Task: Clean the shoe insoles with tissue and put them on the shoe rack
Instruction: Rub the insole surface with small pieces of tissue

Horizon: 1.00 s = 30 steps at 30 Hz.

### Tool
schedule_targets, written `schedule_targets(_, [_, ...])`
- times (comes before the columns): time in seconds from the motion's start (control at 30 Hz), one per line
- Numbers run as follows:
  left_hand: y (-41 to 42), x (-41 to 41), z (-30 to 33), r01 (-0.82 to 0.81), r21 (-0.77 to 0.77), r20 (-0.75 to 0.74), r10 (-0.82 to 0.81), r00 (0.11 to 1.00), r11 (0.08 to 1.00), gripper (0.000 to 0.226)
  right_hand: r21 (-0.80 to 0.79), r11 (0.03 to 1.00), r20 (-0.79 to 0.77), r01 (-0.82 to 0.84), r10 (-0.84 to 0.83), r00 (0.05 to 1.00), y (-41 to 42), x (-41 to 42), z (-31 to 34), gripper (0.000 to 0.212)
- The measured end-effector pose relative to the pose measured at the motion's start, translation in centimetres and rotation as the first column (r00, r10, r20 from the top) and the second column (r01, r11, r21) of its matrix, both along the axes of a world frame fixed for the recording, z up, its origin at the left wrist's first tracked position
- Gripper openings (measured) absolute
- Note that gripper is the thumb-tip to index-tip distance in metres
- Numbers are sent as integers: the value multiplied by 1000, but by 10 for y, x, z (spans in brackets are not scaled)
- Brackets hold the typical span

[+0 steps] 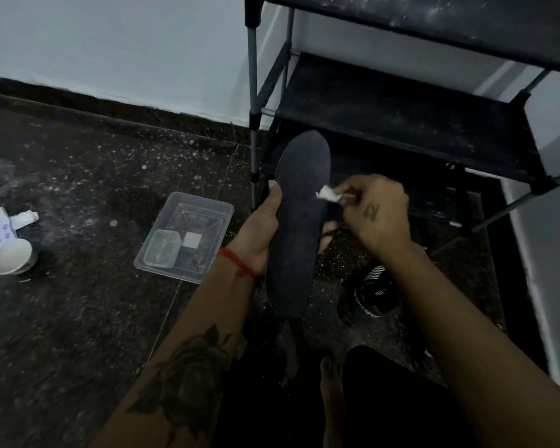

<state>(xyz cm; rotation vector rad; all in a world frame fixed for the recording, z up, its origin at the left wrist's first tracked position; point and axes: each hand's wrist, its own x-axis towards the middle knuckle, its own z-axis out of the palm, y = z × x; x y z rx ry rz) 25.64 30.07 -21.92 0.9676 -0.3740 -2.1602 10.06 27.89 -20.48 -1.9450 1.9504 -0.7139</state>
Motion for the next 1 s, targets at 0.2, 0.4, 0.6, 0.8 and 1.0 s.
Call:
schedule_targets(0.2, [1,-2,3,-29,-17,-17,29,999,999,68,-101,986,335,-131,158,929,13,27,11,12])
schedule_targets(0.4, [1,-1,0,-21,24,8,21,1000,999,70,-28,999,119,38,-34,992,0,12,-12,17])
schedule_targets(0.6, [1,-3,-2,5,17,31,-6,999,1000,69,-277,961,170,20,28,985,-3,19,-2,23])
schedule_targets(0.8, [3,-4,-1,34,9,22,-35,999,999,70,-114,993,-102,-16,4,995,-3,14,-9,27])
schedule_targets(1.0, [1,-3,-2,19,6,17,-19,1000,1000,73,-248,956,164,154,-115,980,-2,10,5,28])
